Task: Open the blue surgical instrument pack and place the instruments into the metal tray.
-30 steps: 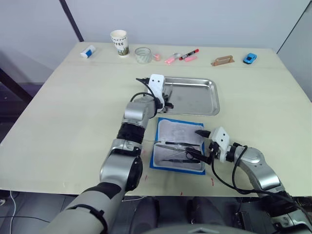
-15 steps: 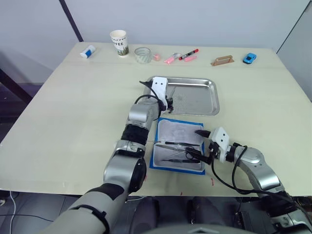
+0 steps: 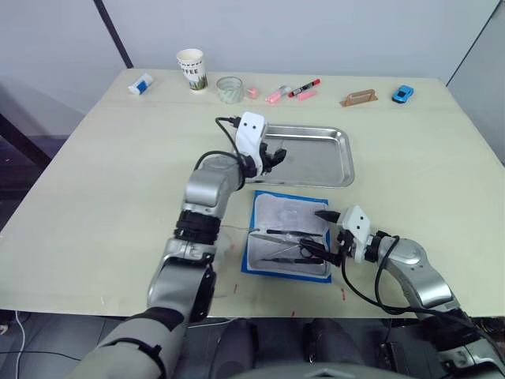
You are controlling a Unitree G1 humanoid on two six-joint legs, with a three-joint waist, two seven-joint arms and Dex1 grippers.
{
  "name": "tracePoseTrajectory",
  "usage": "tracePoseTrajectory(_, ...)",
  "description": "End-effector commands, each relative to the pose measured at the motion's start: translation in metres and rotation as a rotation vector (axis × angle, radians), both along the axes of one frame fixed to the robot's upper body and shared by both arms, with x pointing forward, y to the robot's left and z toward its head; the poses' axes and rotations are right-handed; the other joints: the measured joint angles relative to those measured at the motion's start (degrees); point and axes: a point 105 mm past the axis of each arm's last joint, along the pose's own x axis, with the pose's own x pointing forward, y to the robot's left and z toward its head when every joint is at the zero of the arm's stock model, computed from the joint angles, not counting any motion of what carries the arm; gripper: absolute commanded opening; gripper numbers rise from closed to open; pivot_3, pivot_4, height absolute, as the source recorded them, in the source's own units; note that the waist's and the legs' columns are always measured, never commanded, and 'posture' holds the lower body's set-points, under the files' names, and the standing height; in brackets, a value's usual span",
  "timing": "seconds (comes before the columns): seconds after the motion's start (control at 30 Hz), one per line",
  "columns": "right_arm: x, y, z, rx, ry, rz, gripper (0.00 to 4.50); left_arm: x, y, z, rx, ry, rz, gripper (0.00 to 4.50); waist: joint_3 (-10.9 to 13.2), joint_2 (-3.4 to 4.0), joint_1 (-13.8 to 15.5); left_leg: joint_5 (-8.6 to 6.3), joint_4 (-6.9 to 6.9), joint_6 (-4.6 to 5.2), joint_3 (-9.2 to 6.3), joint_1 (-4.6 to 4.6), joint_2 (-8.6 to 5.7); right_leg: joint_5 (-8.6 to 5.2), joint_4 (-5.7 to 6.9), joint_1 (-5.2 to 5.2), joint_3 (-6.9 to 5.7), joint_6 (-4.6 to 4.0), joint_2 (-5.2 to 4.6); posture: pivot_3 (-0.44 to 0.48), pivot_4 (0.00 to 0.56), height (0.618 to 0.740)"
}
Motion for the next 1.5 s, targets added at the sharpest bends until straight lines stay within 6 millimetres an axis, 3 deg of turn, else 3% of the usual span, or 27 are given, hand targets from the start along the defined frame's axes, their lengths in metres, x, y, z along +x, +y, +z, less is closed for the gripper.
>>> tracePoseTrajectory(0.03,-0.01,-0.015,-0.046,-0.114,0.158,-0.049,4.5,-0.035,-0.015,0.011,0.054,-0.129,-0.36,3.05,0.0,0.0,0.0,0.0,0.0,0.0,0.01,0.01,0.0,0.0,0.0,0.0,0.0,0.0,0.0,0.0,0.15,0.718)
tracePoseTrajectory(0.3,-0.009,-0.016,-0.046,-0.117,0.156,-0.055,4.5,-0.078,0.007,-0.016,0.241,-0.133,-0.783,3.05,0.0,0.02,0.0,-0.15,0.01,0.26,0.03,0.03,0.01,-0.01,0.01,0.0,0.01,-0.02,0.01,0.0,0.15,0.718)
tracePoseTrajectory(0.43,-0.008,-0.017,-0.045,-0.118,0.151,-0.062,4.5,-0.09,0.017,-0.032,0.289,-0.096,-0.897,3.05,0.0,0.02,0.1,-0.15,0.01,0.28,0.04,0.04,0.01,-0.01,0.01,0.0,0.02,-0.03,0.02,0.0,0.15,0.718)
tracePoseTrajectory(0.7,-0.008,-0.019,-0.044,-0.122,0.147,-0.07,4.5,-0.085,0.024,-0.056,0.396,-0.071,-0.944,3.05,0.0,0.02,0.1,-0.16,0.02,0.29,0.03,0.03,0.01,-0.01,0.01,0.0,0.02,-0.02,0.02,0.0,0.15,0.718)
tracePoseTrajectory(1.0,-0.007,-0.018,-0.043,-0.119,0.144,-0.069,4.5,-0.079,0.022,-0.069,0.41,-0.049,-0.956,3.05,0.0,0.02,0.1,-0.16,0.02,0.3,0.02,0.02,0.01,-0.01,0.01,0.0,0.01,-0.02,0.02,0.0,0.15,0.718)
tracePoseTrajectory(1.5,-0.009,-0.019,-0.044,-0.117,0.147,-0.077,4.5,-0.088,0.022,-0.084,0.453,0.003,-1.047,3.05,-0.1,0.03,0.1,-0.16,0.02,0.3,0.02,0.03,0.01,-0.01,0.01,0.0,0.01,-0.02,0.02,0.0,0.15,0.718)
